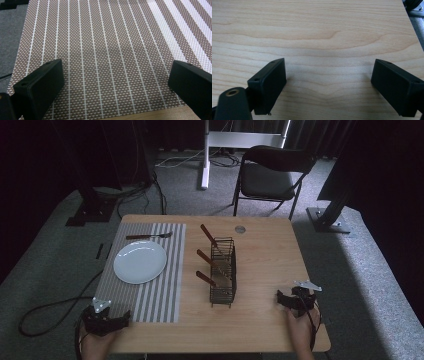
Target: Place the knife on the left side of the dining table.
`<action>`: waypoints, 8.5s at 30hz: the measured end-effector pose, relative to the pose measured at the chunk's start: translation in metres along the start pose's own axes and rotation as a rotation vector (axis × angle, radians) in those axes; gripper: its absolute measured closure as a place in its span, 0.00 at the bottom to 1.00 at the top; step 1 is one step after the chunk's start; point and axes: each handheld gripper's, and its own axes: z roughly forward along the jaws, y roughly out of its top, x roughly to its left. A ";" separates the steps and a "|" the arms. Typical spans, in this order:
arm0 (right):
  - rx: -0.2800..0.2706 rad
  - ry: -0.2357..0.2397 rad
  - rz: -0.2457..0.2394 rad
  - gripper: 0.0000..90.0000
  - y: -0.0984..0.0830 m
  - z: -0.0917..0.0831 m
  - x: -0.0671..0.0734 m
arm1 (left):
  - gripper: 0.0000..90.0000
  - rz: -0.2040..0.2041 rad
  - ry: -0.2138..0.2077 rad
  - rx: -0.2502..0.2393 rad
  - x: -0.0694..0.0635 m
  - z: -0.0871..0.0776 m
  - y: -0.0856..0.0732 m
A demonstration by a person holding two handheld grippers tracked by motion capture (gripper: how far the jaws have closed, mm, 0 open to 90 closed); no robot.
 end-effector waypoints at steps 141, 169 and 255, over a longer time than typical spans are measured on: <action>-0.002 0.000 -0.002 0.13 0.000 0.000 0.000 | 0.17 0.317 -0.527 -0.183 -0.169 -0.003 0.229; -0.001 0.001 -0.001 0.13 0.000 0.000 0.000 | 0.68 0.244 -0.680 -0.125 -0.173 0.013 0.231; 0.000 0.001 -0.001 0.14 0.000 0.000 0.000 | 0.90 0.257 -0.634 -0.334 -0.107 -0.118 0.252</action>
